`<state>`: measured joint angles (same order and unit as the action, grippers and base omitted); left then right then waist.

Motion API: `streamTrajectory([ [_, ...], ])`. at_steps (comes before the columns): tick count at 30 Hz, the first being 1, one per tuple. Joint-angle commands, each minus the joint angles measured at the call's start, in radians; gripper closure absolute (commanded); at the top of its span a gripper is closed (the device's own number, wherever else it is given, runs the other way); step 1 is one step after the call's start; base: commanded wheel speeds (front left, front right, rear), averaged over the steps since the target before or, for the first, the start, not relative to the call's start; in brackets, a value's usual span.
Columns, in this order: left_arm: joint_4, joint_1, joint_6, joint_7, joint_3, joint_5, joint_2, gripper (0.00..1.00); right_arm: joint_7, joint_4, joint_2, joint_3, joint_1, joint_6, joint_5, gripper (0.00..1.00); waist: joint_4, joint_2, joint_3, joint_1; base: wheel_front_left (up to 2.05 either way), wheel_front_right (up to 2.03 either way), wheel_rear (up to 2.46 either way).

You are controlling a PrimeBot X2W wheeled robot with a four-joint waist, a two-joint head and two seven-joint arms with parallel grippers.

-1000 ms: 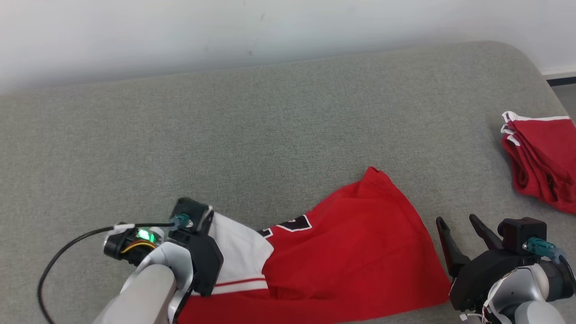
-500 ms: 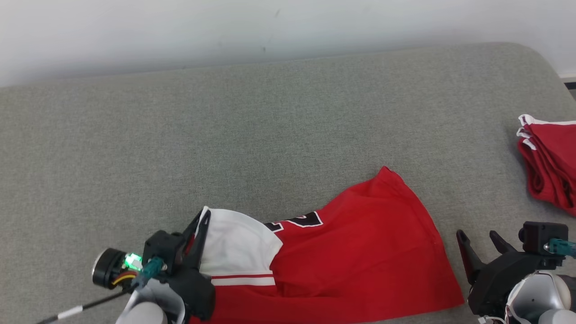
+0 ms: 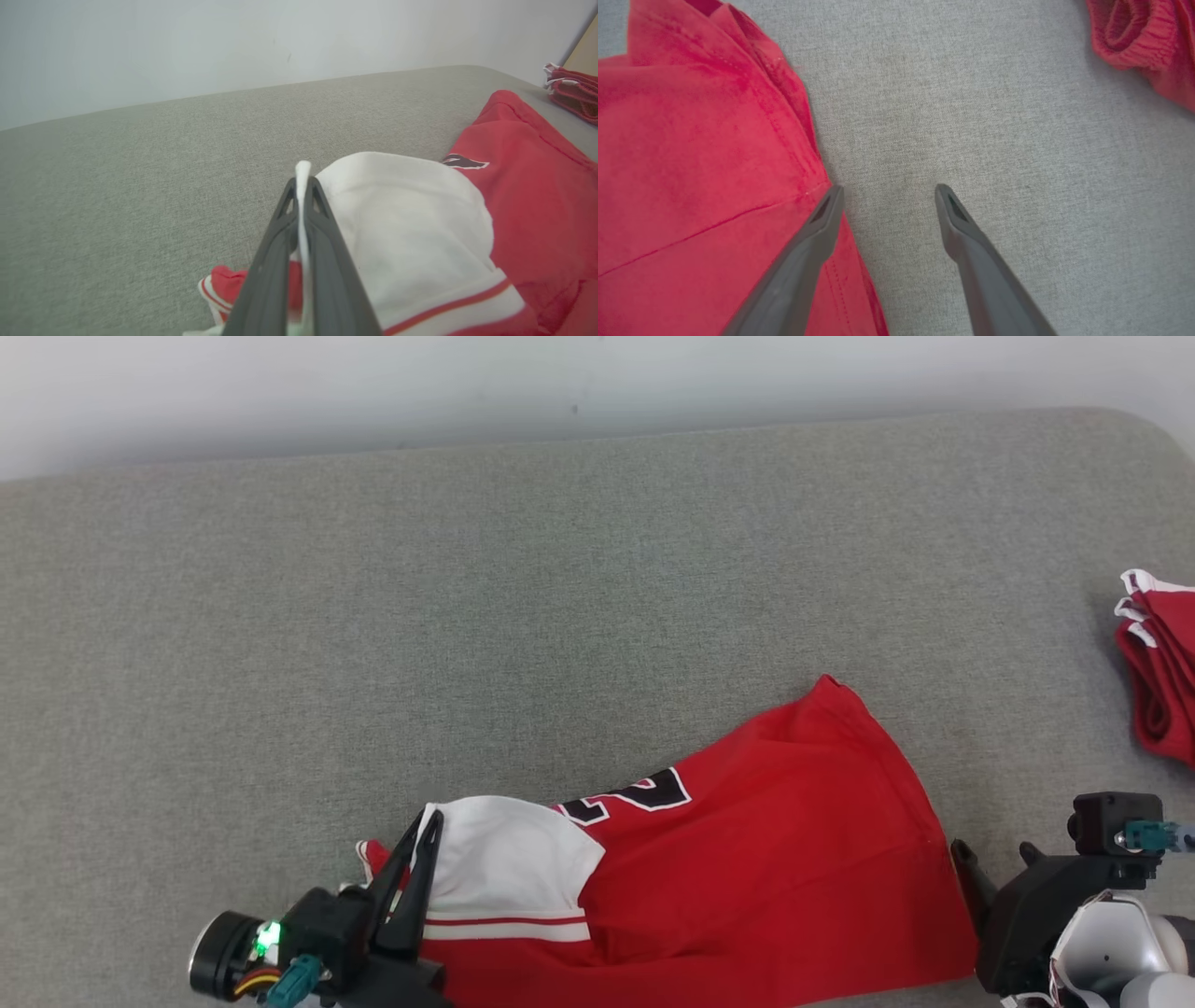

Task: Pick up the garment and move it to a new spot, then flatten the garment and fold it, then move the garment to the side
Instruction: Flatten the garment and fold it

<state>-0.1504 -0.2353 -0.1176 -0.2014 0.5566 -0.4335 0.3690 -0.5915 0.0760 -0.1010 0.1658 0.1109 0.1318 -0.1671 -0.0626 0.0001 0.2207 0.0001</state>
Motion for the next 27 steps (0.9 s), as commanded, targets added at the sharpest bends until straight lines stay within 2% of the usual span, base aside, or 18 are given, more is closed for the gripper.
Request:
streamTrajectory([
  [1, 0.005, 0.025, -0.005, -0.010, -0.005, -0.011, 0.007, 1.00, -0.006, 0.004, 0.000, -0.007, -0.016, -0.002, -0.005, 0.00, 0.006, -0.0001, -0.002, -0.0001, 0.00, 0.00, 0.00],
  [8, 0.023, 0.038, -0.022, -0.042, -0.040, -0.013, 0.015, 1.00, 0.035, -0.013, 0.002, -0.020, -0.028, -0.002, -0.015, 0.00, 0.008, -0.0001, -0.015, -0.0001, 0.00, 0.00, 0.00],
  [18, -0.018, -0.075, -0.018, -0.063, -0.101, 0.032, 0.001, 1.00, 0.112, -0.013, 0.016, -0.025, -0.023, -0.002, 0.002, 0.00, -0.006, -0.0001, -0.062, -0.0001, 0.00, 0.00, 0.00],
  [27, -0.227, -0.177, 0.028, -0.058, -0.104, 0.011, -0.028, 1.00, 0.142, -0.012, 0.027, -0.058, -0.032, -0.002, -0.005, 0.00, -0.033, -0.0001, -0.081, -0.0001, 0.00, 0.00, 0.00],
])
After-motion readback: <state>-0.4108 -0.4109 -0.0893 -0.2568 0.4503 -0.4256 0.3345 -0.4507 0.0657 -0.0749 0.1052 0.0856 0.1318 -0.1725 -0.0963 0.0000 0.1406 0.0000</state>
